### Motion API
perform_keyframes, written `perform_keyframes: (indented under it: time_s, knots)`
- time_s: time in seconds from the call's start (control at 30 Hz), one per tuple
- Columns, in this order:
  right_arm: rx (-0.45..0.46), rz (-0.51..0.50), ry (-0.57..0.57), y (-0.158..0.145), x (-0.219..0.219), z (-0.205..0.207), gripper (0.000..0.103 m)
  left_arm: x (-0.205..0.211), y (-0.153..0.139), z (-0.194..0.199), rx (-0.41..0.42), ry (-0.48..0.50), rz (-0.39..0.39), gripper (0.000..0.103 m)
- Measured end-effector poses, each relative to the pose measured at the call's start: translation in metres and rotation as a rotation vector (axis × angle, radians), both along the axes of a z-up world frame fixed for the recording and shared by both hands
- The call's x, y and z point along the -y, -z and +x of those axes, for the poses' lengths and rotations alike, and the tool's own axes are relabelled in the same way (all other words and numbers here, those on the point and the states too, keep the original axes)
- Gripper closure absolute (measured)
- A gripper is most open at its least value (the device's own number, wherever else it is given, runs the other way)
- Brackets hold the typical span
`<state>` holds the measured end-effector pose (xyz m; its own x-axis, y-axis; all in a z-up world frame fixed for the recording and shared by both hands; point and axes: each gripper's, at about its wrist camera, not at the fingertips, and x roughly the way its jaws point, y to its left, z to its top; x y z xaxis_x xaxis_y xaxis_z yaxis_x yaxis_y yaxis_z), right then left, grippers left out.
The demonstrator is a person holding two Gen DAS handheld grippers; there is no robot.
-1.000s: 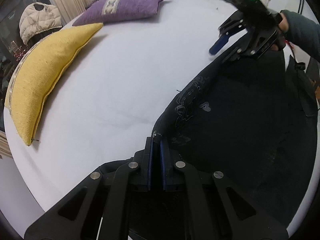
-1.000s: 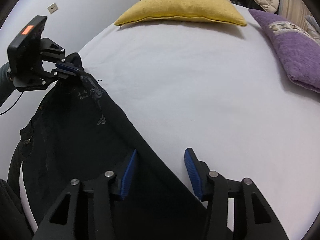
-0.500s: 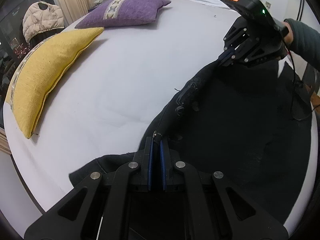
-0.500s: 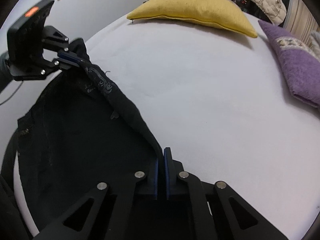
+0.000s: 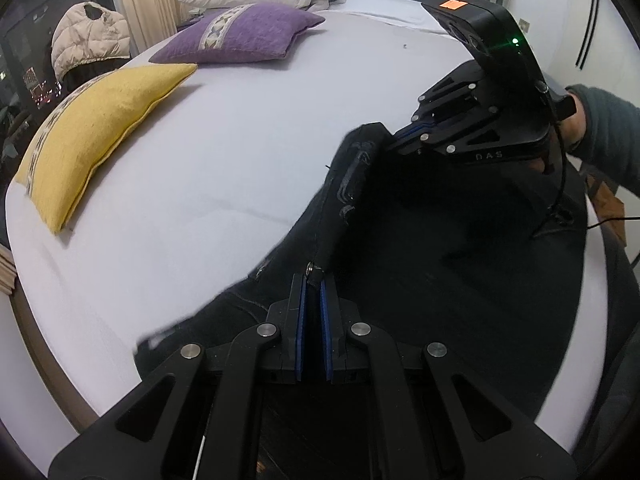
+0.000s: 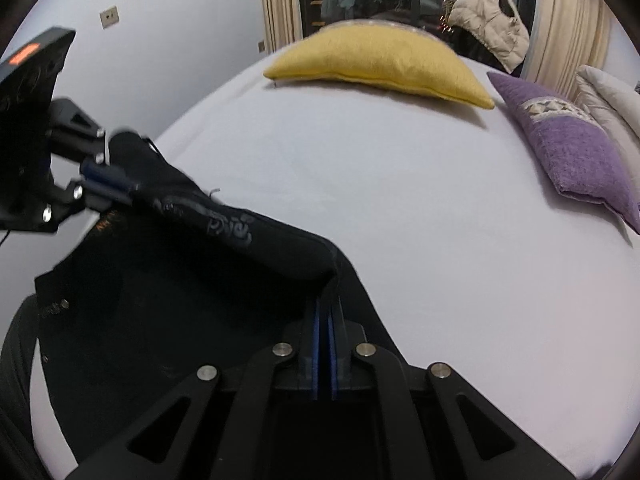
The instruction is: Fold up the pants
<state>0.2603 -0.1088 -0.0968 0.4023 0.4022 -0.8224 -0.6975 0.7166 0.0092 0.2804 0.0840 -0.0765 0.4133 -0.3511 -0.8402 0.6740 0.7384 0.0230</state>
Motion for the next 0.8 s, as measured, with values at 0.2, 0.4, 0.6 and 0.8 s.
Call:
perform_keyframes:
  time_s: [0.2, 0.4, 0.6, 0.8]
  knots:
    - [-0.003, -0.033, -0.070, 0.010, -0.022, -0.049, 0.098, -0.011, 0.004, -0.056, -0.006, -0.013, -0.012, 0.098]
    - [-0.008, -0.025, -0.075, 0.013, -0.021, -0.085, 0.098, -0.015, 0.016, -0.125, -0.019, 0.012, 0.017, 0.098]
    - [0.050, -0.100, -0.125, 0.014, -0.032, -0.133, 0.098, -0.020, 0.031, -0.170, -0.041, 0.023, 0.038, 0.098]
    - [0.106, -0.208, -0.187, 0.032, -0.029, -0.197, 0.099, -0.025, 0.053, -0.209, -0.038, 0.038, 0.122, 0.098]
